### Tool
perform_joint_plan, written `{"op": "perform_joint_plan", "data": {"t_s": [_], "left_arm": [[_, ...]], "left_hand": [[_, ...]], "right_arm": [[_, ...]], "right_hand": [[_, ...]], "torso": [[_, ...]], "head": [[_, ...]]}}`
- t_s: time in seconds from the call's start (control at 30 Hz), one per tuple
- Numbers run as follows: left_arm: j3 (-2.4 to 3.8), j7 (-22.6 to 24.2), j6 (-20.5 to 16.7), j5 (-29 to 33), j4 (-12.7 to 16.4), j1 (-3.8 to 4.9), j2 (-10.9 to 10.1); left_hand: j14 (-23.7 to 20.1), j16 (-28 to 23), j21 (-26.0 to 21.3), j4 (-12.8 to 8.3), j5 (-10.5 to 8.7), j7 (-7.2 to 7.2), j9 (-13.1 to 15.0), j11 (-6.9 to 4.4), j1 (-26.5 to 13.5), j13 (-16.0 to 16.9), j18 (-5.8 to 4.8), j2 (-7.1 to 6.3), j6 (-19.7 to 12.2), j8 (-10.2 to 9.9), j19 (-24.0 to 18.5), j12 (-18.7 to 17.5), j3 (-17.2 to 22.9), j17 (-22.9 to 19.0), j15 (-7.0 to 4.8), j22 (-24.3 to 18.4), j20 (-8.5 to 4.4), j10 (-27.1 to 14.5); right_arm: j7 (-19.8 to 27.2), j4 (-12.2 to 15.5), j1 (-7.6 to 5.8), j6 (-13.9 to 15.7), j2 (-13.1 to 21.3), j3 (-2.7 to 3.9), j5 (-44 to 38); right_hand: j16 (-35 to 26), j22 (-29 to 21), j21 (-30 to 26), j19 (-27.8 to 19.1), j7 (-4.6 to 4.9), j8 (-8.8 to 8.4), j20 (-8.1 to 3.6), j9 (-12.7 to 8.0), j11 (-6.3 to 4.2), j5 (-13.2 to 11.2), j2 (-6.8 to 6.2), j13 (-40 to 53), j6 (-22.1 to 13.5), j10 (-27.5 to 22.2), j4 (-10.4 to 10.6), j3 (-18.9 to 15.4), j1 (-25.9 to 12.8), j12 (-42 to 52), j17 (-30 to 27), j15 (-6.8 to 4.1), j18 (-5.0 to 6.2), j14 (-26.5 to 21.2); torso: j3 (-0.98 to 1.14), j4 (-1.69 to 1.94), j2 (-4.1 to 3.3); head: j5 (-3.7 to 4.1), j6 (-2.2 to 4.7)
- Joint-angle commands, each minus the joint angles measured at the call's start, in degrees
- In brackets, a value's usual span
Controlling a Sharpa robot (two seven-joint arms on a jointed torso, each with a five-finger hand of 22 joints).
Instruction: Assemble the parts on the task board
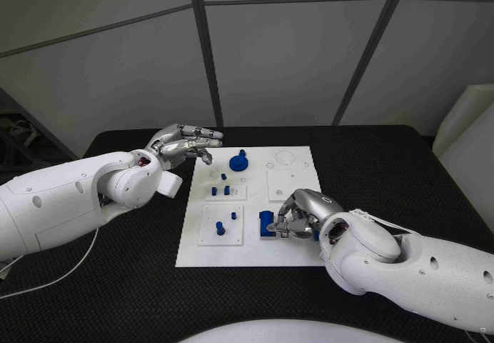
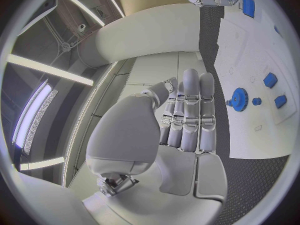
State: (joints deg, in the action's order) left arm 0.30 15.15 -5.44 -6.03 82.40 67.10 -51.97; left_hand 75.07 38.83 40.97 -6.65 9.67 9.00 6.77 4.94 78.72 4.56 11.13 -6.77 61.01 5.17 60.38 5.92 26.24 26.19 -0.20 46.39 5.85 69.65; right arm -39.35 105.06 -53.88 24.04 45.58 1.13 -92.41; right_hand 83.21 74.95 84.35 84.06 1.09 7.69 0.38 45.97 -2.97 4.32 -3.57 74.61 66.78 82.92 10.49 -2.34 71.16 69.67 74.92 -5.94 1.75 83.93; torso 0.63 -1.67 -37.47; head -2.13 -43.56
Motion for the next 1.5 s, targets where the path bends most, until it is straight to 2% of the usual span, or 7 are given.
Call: {"op": "perform_joint_plan", "data": {"t_s": [0.03,0.23,0.4,0.7,0.83,1.03,1.5], "left_arm": [[0.04,0.1,0.7,0.2,0.1,0.05,0.0],[0.03,0.1,0.7,0.2,0.1,0.04,-0.1],[0.02,0.1,0.6,0.2,0.1,0.04,-0.2],[-0.03,0.1,0.6,0.2,0.0,0.02,0.0],[-0.05,0.1,0.6,0.2,0.0,0.01,0.1],[-0.07,0.1,0.7,0.2,0.0,-0.04,0.1],[-0.08,0.0,0.9,0.2,0.1,-0.12,0.0]], "left_hand": [[-0.1,-0.4,-0.4,-0.1,-0.01,0.23,-0.1,0.18,-0.4,0.1,-0.69,0.21,-0.1,-0.3,-0.3,-0.3,-0.3,-0.1,0.19,0.0,0.01,-0.3],[-0.1,-0.4,-0.4,-0.1,-0.01,0.23,-0.1,0.18,-0.4,0.1,-0.69,0.21,-0.1,-0.3,-0.3,-0.3,-0.3,-0.1,0.19,0.0,0.01,-0.3],[-0.1,-0.4,-0.4,-0.1,-0.01,0.23,-0.1,0.18,-0.4,0.1,-0.69,0.21,-0.1,-0.3,-0.3,-0.3,-0.3,-0.1,0.19,0.0,0.01,-0.3],[-0.1,-0.4,-0.4,-0.1,-0.01,0.23,-0.1,0.18,-0.4,0.1,-0.69,0.21,-0.1,-0.3,-0.3,-0.3,-0.3,-0.1,0.19,0.0,0.01,-0.3],[-0.1,-0.4,-0.4,-0.1,-0.01,0.23,-0.1,0.18,-0.4,0.1,-0.69,0.21,-0.1,-0.3,-0.3,-0.3,-0.3,-0.1,0.19,0.0,0.01,-0.3],[-0.1,-0.4,-0.4,-0.1,-0.01,0.23,-0.1,0.18,-0.4,0.1,-0.69,0.21,-0.1,-0.3,-0.3,-0.3,-0.3,-0.1,0.19,0.0,0.01,-0.3],[-0.1,-0.4,-0.4,-0.1,-0.01,0.23,-0.1,0.18,-0.4,0.1,-0.69,0.21,-0.1,-0.3,-0.3,-0.3,-0.3,-0.1,0.19,0.0,0.01,-0.3]], "right_arm": [[1.7,0.4,-0.07,1.9,0.6,0.01,-0.5],[8.3,2.7,-0.09,5.2,4.6,0.15,5.3],[11.5,4.7,-0.12,5.6,9.0,1.53,12.1],[8.2,5.7,-0.18,-0.7,15.7,2.62,8.9],[6.0,5.3,-0.15,-3.2,16.7,2.68,5.5],[3.3,4.4,0.00,-6.3,16.6,2.62,1.5],[2.3,3.0,1.30,-7.2,13.9,2.52,-1.0]], "right_hand": [[0.0,8.9,0.2,2.8,-0.04,-0.34,-0.26,0.1,0.05,0.0,0.00,-0.1,0.4,0.2,0.0,-0.3,-0.4,0.0,1.2,-0.46,-0.14,3.4],[-1.6,5.7,-2.7,1.1,1.21,-3.27,0.16,-0.9,0.98,1.4,0.33,-3.0,-3.2,-1.7,0.0,-1.2,1.1,-4.4,-1.5,0.18,0.64,2.8],[-2.0,4.6,-3.9,0.5,2.49,-4.25,1.01,-3.4,2.12,5.0,0.29,-4.6,-6.9,-2.8,1.6,-2.5,0.7,-6.9,-1.9,1.13,0.90,2.7],[-1.5,5.7,-2.9,1.2,2.30,-4.01,1.24,-5.0,2.00,5.9,0.87,-4.1,-5.4,-2.3,2.1,-3.0,1.8,-6.3,-0.9,1.14,0.66,3.0],[-1.0,6.1,-2.6,1.4,2.10,-3.78,1.20,-5.3,1.87,6.0,0.51,-4.1,-4.3,-2.2,2.9,-3.8,1.6,-6.4,-0.1,1.06,0.58,3.2],[-0.8,6.6,-2.2,1.6,1.84,-3.51,1.09,-5.0,1.68,6.0,-0.15,-3.8,-3.3,-2.0,4.0,-4.6,1.4,-6.0,0.4,0.92,0.46,3.2],[-0.7,6.6,-2.1,1.7,1.86,-3.81,1.02,-4.8,1.66,6.0,-0.72,-3.6,-3.6,-1.9,4.7,-4.8,1.8,-5.9,0.6,0.86,0.44,3.3]], "torso": [[-0.01,-0.08,0.02],[0.00,-0.10,0.04],[0.00,-0.18,0.03],[0.02,-0.35,0.05],[0.15,-0.37,-0.01],[0.07,-0.20,0.01],[0.03,-0.14,-0.04]], "head": [[0.03,0.03],[0.28,0.22],[0.48,0.40],[2.29,0.56],[2.81,0.63],[3.28,0.41],[3.20,0.07]]}}
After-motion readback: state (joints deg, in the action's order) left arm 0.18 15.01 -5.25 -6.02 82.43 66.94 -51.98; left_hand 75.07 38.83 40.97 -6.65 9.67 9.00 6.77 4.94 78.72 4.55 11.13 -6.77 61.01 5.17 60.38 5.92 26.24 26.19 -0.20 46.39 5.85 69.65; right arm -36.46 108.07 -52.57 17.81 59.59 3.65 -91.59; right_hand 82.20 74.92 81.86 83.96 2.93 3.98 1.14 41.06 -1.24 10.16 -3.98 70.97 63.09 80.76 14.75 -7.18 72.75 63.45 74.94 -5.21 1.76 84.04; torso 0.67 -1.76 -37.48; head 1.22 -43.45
